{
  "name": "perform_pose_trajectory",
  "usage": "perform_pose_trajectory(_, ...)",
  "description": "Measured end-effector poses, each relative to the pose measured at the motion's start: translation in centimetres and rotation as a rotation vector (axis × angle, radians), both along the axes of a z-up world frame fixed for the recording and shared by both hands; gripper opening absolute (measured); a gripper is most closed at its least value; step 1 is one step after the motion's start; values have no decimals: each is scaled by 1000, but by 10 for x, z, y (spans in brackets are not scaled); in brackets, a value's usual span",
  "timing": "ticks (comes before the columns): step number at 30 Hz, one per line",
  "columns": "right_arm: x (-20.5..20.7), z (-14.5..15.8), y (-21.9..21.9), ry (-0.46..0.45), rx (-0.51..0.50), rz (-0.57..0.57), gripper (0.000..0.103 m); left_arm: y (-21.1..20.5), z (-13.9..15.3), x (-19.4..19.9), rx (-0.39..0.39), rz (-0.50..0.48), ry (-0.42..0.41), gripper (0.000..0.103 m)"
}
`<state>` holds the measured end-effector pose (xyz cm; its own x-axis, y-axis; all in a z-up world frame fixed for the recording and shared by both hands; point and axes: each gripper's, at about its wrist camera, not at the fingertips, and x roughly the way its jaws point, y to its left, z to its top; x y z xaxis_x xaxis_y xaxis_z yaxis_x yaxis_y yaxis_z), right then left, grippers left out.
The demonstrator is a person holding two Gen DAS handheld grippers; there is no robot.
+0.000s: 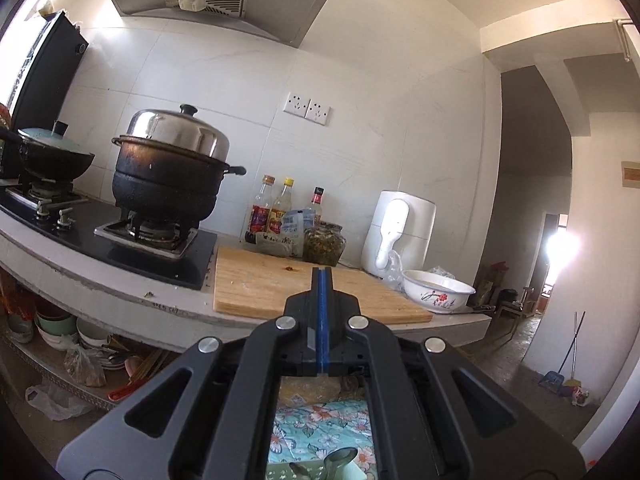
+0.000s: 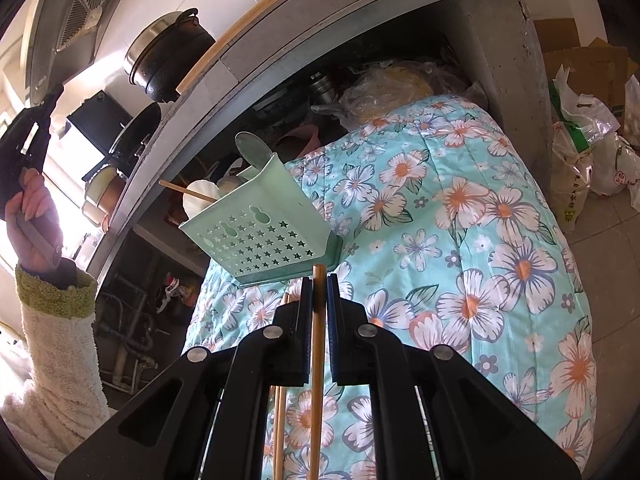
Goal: Organize utensils
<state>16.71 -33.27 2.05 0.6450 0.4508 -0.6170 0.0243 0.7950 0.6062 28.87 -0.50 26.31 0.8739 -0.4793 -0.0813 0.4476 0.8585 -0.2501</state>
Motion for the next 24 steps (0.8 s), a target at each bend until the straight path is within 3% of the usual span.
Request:
perform_pose_trajectory(2,1,-2,0,4,1,2,7,9,-19,-1,-2,11,47,0)
perform_pose_trajectory(3,1,-3,0,6,1,3,7,15,-30,-1,-3,11,73,6)
perform_pose_trajectory(6,3,-5,4,11,0,9,7,29,-72,-4,5,38,148,38)
perform_pose_trajectory(7,4,-5,5,13,-1,11,7,33,-87,-3,8,39,173,43)
perform_pose_trajectory(11,9,-8,15,26,-7,29,7,36,-138,14,49,37,310,46)
perform_pose_trajectory(15,10,-10,21,31,-6,39,7,26,-169,34,146,62,368,47)
perform_pose_trajectory(21,11,-14,18,41,0,31,7,23,-192,64,201,107,442,46)
perform_pose_trajectory(24,12,-18,17,47,3,29,7,24,-191,72,193,107,442,39)
